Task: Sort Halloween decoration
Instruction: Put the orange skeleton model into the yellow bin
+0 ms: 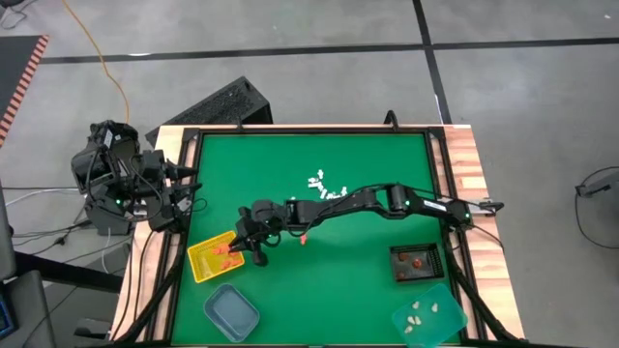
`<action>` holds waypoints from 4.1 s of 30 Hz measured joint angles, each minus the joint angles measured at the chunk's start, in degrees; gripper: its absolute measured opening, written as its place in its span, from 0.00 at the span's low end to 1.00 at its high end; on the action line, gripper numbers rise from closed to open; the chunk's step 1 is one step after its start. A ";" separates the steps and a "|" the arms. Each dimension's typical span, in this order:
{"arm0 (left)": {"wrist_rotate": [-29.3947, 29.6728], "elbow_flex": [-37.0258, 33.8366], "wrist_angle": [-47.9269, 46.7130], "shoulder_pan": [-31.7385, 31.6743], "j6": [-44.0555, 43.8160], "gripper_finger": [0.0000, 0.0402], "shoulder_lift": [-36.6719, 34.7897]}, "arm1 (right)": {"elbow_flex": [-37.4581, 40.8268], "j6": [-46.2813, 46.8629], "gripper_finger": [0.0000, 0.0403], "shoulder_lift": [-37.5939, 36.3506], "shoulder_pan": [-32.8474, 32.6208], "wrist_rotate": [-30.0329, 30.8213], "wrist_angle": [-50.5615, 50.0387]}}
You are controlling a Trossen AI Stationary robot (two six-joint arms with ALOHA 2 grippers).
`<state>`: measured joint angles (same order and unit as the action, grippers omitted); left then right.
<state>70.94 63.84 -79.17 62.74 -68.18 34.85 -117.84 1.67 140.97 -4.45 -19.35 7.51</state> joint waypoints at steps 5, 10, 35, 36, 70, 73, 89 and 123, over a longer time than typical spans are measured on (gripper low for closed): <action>0.00 0.01 0.01 0.02 -0.01 0.56 0.00 | 0.00 -0.05 0.27 0.00 -0.02 -0.02 0.33; 0.00 0.01 0.01 0.02 -0.02 0.56 0.00 | 0.00 -0.01 0.35 0.00 0.18 -0.02 -0.29; -0.07 0.01 -0.02 0.01 1.99 0.56 0.00 | 0.05 -27.67 0.33 -16.58 11.76 5.43 -54.19; -0.08 0.01 -0.03 0.02 1.99 0.56 0.00 | 0.00 -28.66 0.33 -15.95 11.74 5.38 -53.53; -0.02 0.01 -0.10 0.02 1.75 0.56 -0.01 | 1.75 -35.21 0.58 -8.50 11.63 13.07 -50.62; -0.02 0.01 -0.10 0.02 1.75 0.56 0.00 | 1.75 -35.23 0.58 -8.50 11.77 13.07 -49.74; -0.03 0.01 -0.07 0.00 1.40 0.56 -0.02 | 7.56 -34.76 0.58 -8.55 11.28 14.64 -47.96; -0.04 0.01 -0.05 0.01 1.08 0.56 0.00 | 7.63 -30.18 0.01 -8.59 11.01 14.91 -47.63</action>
<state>70.89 63.86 -79.22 62.76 -67.10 34.85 -110.21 -28.51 132.38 6.56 -4.45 -40.12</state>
